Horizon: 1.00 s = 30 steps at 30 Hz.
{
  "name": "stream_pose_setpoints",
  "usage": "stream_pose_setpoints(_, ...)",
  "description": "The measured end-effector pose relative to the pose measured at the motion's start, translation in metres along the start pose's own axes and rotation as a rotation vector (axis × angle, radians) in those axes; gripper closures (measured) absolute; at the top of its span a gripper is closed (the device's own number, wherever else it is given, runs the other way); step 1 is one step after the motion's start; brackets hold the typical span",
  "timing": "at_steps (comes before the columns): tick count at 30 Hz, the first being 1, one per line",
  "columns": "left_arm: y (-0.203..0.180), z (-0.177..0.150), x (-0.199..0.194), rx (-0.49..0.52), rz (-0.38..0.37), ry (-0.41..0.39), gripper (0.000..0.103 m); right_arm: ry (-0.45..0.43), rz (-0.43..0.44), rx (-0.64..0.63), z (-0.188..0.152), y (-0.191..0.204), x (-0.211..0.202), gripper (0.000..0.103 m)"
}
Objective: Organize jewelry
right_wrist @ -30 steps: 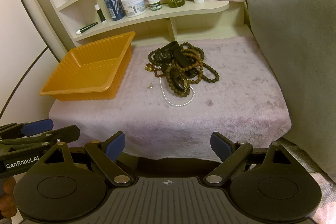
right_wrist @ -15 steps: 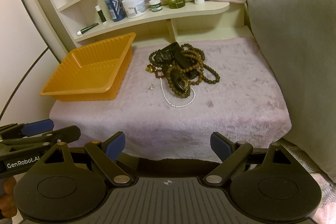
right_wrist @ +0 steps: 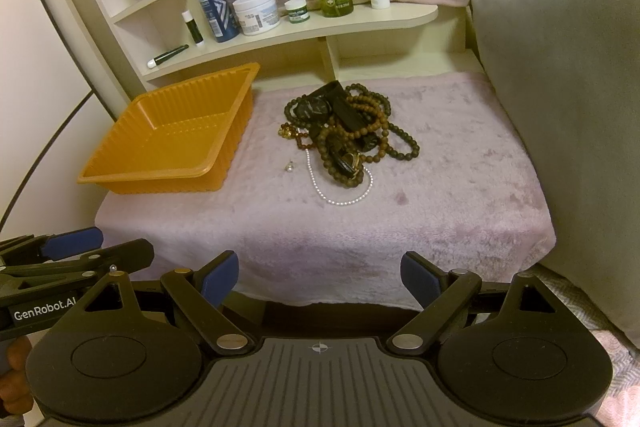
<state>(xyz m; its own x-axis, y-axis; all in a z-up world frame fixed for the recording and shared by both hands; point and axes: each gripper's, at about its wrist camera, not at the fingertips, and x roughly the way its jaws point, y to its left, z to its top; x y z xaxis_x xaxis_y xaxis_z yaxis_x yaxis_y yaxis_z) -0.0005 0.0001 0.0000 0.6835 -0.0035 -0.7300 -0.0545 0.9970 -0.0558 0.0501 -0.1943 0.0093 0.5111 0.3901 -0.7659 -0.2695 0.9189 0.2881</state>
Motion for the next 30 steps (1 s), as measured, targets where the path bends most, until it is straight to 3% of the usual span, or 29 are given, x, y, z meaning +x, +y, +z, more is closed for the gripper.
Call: stream_pose_setpoints(30, 0.004, 0.011, -0.008, -0.002, 0.003, -0.002, 0.035, -0.003, 0.001, 0.000, -0.001, 0.000, 0.001, 0.015)
